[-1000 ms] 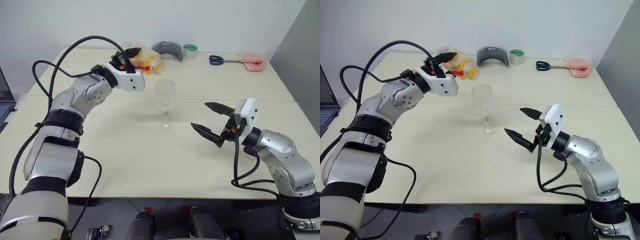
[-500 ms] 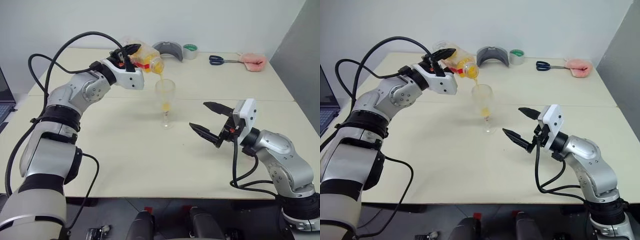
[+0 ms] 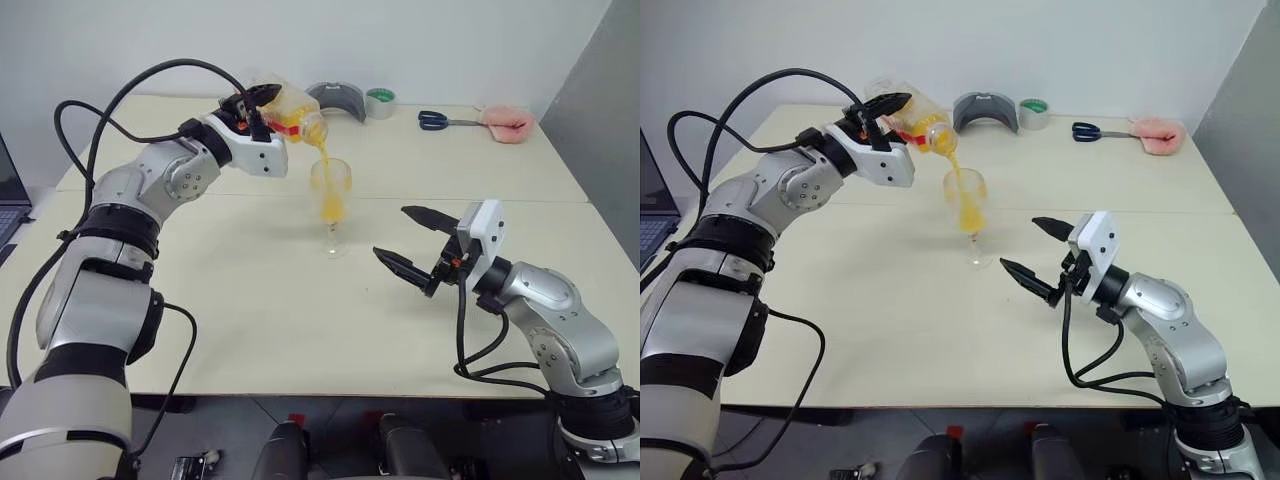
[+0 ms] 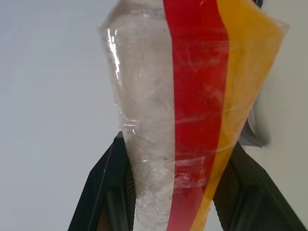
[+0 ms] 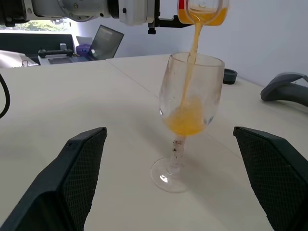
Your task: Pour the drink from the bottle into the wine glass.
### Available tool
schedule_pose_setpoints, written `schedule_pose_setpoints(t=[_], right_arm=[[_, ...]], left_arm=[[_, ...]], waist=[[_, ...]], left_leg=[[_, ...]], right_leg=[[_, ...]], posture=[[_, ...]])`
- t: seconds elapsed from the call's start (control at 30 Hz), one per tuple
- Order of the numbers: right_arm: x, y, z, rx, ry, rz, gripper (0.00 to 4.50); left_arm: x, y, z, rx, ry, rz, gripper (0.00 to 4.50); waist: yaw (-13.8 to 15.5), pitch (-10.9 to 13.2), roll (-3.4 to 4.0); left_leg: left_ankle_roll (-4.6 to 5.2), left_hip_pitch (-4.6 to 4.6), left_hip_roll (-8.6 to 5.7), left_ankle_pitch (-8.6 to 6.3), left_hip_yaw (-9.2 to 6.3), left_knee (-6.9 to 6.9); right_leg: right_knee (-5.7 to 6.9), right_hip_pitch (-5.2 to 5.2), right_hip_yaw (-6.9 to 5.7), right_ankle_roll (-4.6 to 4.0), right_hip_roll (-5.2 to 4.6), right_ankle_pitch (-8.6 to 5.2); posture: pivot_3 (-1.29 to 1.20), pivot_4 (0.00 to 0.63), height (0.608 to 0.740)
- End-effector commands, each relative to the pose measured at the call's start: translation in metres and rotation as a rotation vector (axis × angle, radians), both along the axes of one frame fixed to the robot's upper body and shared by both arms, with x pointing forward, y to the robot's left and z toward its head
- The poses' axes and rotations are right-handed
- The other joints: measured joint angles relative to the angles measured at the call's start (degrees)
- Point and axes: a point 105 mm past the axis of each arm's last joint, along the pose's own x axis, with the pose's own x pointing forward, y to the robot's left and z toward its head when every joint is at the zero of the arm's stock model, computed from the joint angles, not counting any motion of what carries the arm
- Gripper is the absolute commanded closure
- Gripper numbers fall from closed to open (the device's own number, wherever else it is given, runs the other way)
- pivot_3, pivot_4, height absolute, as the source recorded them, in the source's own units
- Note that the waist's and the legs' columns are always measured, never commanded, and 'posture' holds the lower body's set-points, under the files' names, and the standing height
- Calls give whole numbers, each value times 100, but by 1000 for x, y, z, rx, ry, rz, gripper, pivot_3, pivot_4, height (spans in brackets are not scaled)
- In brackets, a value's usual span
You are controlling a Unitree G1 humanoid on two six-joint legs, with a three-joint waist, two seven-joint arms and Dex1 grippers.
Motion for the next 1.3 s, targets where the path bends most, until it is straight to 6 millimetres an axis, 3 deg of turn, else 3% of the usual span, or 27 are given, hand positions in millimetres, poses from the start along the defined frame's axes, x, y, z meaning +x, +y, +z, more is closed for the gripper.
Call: schedule_pose_setpoints(t=[0.03,1.3], right_arm=[[-8,6,12,7,-63,26,0],[-10,10,3,-21,-53,32,0]], left_arm=[[-5,2,26,-6,-80,-7,2806],[-4,5,33,49,-131,11,2806]], waist=[[-1,0,0],[-2,0,0]], left_leg=[[0,0,0,0,0,0],[-1,1,-1,0,1,4]], right_leg=[[0,0,0,0,0,0],[7,0,1,0,0,0]], posture=[[0,150,740],[0,150,740]])
